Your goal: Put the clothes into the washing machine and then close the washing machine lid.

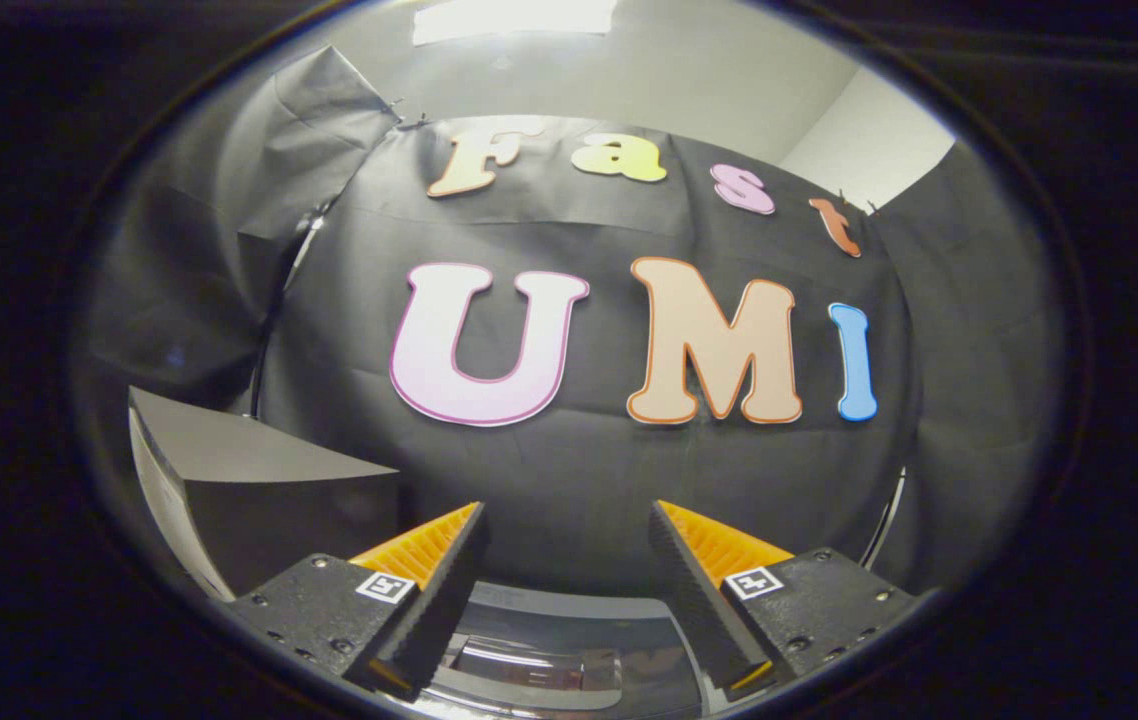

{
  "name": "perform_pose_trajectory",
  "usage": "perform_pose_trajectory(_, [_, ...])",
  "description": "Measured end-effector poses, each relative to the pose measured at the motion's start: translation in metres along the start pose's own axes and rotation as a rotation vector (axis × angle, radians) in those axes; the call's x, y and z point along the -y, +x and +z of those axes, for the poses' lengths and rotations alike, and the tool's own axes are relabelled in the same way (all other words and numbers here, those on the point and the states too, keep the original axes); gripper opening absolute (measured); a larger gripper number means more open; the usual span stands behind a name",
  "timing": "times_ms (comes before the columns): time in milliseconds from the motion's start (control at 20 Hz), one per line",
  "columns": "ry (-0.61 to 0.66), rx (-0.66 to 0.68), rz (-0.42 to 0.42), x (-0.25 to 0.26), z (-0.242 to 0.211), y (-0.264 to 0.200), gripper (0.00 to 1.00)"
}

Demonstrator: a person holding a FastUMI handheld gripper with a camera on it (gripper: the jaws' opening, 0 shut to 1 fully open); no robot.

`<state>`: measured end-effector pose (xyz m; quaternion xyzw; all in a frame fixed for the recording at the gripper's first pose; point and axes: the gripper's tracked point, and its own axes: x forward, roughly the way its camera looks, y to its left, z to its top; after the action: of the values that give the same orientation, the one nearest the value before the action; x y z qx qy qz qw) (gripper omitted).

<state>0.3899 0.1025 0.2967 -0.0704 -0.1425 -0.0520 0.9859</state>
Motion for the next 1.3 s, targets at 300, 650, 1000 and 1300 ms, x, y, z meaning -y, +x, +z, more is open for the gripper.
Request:
perform_pose_trajectory(300, [0.042, 0.014, -0.006, 0.022, -0.018, -0.039, 0.97])
perform_pose_trajectory(650, [0.071, 0.023, -0.065, 0.067, -0.045, -0.094, 0.97])
perform_pose_trajectory(1000, [0.122, -0.1, -0.122, 0.086, -0.11, -0.154, 0.97])
perform_pose_trajectory(1300, [0.132, -0.216, -0.138, 0.08, -0.162, -0.198, 0.97])
